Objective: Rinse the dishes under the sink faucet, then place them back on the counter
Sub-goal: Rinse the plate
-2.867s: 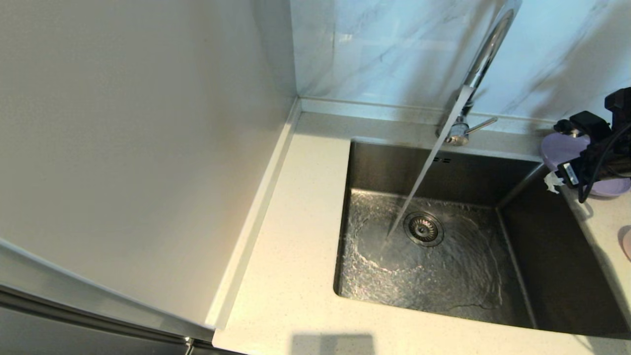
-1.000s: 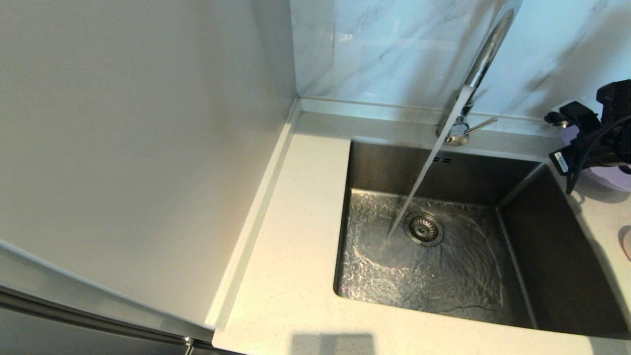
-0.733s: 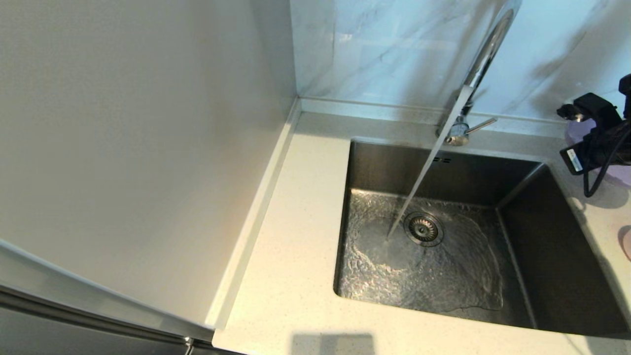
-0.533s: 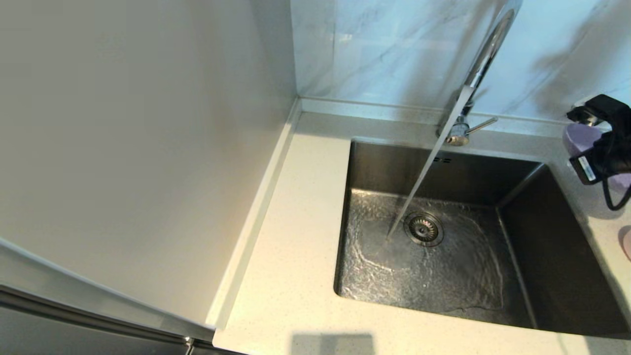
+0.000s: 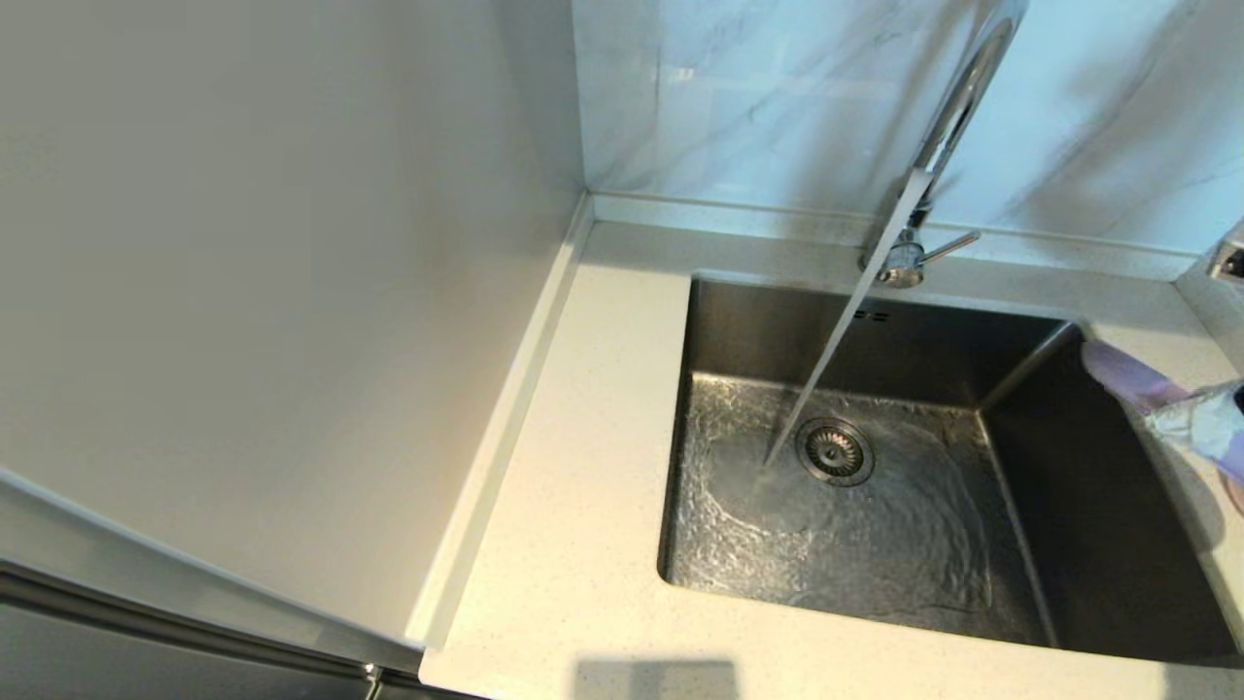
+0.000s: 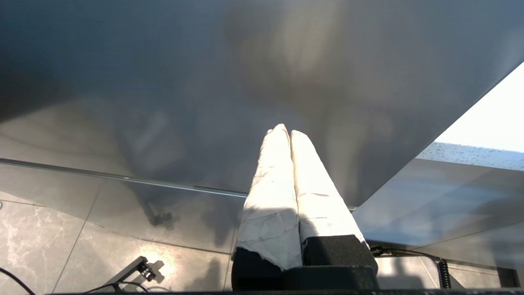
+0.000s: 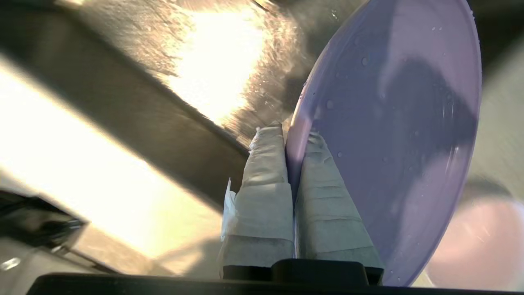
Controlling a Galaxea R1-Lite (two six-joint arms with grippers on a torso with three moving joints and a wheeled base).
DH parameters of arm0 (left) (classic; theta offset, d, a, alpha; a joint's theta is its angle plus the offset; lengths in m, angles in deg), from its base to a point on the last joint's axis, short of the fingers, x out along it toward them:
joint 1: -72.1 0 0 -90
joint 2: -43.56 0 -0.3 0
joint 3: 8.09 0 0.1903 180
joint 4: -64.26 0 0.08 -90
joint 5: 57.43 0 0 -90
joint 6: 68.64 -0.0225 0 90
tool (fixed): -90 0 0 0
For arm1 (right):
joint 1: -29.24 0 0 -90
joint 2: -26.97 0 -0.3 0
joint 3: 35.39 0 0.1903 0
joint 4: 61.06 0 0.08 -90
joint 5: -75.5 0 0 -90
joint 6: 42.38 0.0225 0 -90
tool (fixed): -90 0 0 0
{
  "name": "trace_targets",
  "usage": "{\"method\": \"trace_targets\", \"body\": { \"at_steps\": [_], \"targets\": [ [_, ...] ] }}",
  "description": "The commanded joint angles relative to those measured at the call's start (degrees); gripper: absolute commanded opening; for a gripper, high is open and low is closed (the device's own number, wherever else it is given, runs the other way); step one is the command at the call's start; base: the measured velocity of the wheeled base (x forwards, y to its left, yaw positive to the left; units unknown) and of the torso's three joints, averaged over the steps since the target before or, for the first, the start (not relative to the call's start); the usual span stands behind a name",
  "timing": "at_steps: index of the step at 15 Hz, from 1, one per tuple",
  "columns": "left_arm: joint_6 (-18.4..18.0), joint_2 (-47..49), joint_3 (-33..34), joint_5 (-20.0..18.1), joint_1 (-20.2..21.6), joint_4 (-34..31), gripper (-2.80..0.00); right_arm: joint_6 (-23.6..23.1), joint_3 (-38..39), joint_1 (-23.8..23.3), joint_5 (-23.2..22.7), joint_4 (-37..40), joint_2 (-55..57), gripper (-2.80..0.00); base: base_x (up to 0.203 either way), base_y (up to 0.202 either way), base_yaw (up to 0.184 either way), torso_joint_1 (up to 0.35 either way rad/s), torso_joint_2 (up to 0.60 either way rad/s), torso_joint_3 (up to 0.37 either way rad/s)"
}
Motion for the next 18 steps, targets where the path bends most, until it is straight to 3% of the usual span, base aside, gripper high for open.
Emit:
{"method": "trace_targets", "body": {
  "at_steps": [1, 6, 8, 11, 14, 18],
  "targets": [
    [0.0, 0.0, 0.0, 0.0, 0.0, 0.0, -2.8, -1.8, 0.0, 3.3, -4.5, 2.4, -3.7, -2.8, 0.0, 0.0, 0.0, 0.0, 0.0, 0.0],
    [0.0, 0.0, 0.0, 0.0, 0.0, 0.0, -2.8, -0.3, 0.5, 16.8, -4.9, 3.4, -5.9, -2.8, 0.0, 0.0, 0.0, 0.0, 0.0, 0.0],
    [0.0, 0.0, 0.0, 0.0, 0.0, 0.0, -2.8, 3.9, 0.3, 23.1, -4.3, 2.5, -6.0, -2.8, 0.0, 0.0, 0.0, 0.0, 0.0, 0.0],
    [0.0, 0.0, 0.0, 0.0, 0.0, 0.0, -2.8, 13.1, 0.4, 31.9, 2.9, -6.8, -4.5, -2.8, 0.0, 0.0, 0.0, 0.0, 0.0, 0.0],
    [0.0, 0.0, 0.0, 0.0, 0.0, 0.0, -2.8, 18.9, 0.5, 36.1, 9.8, -17.8, -1.1, -2.8, 0.0, 0.0, 0.0, 0.0, 0.0, 0.0],
    [0.0, 0.0, 0.0, 0.0, 0.0, 0.0, -2.8, 20.2, 0.1, 37.4, 11.1, -19.5, 0.2, -2.8, 0.0, 0.0, 0.0, 0.0, 0.0, 0.0]
  ]
}}
